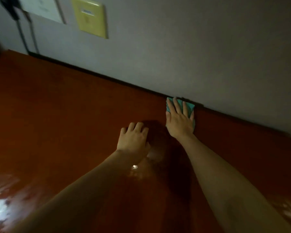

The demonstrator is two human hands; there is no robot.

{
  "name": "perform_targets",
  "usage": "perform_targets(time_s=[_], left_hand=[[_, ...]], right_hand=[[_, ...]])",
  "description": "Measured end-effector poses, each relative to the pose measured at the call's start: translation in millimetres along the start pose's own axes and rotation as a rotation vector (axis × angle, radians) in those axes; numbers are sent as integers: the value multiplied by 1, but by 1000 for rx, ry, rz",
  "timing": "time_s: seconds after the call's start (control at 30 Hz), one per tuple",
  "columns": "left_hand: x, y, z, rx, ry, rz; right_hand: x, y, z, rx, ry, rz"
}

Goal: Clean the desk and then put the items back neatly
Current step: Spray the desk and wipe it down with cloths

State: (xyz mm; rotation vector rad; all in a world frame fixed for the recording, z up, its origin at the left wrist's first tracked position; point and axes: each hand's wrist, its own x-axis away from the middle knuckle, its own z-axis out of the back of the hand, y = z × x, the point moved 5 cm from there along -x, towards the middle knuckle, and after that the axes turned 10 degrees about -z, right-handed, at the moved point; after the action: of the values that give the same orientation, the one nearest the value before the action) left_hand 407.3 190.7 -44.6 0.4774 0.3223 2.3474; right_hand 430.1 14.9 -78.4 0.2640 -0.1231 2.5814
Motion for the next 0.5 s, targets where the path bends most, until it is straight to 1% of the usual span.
perform_targets(time_s=[0.23,0.4,0.5], left_hand=[[-42,132,-40,-62,-59,-118],[-71,225,-69,-116,-113,-210],[-86,270,-85,-161,-109,-272]], right_hand=[[13,155,0,-51,19,-95],[12,277,4,-77,3,-210],[8,336,6,-62,-5,-254]])
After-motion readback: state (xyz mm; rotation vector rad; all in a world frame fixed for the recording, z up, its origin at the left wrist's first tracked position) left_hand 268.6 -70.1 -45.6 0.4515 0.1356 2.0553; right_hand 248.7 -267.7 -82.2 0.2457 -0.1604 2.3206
